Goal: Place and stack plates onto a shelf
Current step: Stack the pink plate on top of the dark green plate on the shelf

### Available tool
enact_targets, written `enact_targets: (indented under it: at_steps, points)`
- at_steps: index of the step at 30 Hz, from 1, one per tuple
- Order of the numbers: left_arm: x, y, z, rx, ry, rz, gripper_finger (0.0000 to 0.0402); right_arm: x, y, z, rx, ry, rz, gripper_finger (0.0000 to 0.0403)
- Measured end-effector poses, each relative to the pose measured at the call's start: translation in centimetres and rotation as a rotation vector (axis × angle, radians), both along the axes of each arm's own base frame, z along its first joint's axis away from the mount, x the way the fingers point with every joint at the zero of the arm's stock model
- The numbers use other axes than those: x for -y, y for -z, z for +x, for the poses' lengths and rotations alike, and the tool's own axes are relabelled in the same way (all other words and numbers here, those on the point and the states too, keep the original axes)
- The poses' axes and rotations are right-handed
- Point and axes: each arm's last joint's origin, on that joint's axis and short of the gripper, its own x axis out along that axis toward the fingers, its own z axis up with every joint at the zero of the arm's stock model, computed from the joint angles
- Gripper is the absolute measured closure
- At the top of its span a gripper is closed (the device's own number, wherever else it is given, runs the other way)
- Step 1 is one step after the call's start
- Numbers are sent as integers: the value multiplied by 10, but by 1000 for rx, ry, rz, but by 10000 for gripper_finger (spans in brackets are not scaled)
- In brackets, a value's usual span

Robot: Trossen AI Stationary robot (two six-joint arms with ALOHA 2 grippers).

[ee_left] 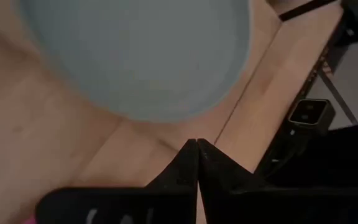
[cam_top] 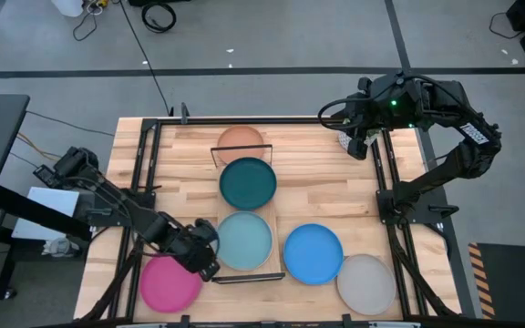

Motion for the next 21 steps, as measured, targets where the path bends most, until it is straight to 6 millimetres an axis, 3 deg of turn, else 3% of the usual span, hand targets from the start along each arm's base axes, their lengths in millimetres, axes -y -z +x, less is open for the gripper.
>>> enact_targets:
  at_steps: [6, 13, 17, 21]
  points:
    - [3, 5, -29, -4, -79, -27, 392, -1, 0, 0, 8, -7, 29, 288]
    - [-5, 34, -65, -132, -215, -79, 391, 0, 1, 3, 18, -5, 29, 288]
    - [-15, 42, -73, -279, -252, -36, 391, -1, 7, 6, -4, -26, 49, 288]
    - [-27, 45, -74, -440, -172, -12, 389, 1, 18, 15, -36, -25, 54, 288]
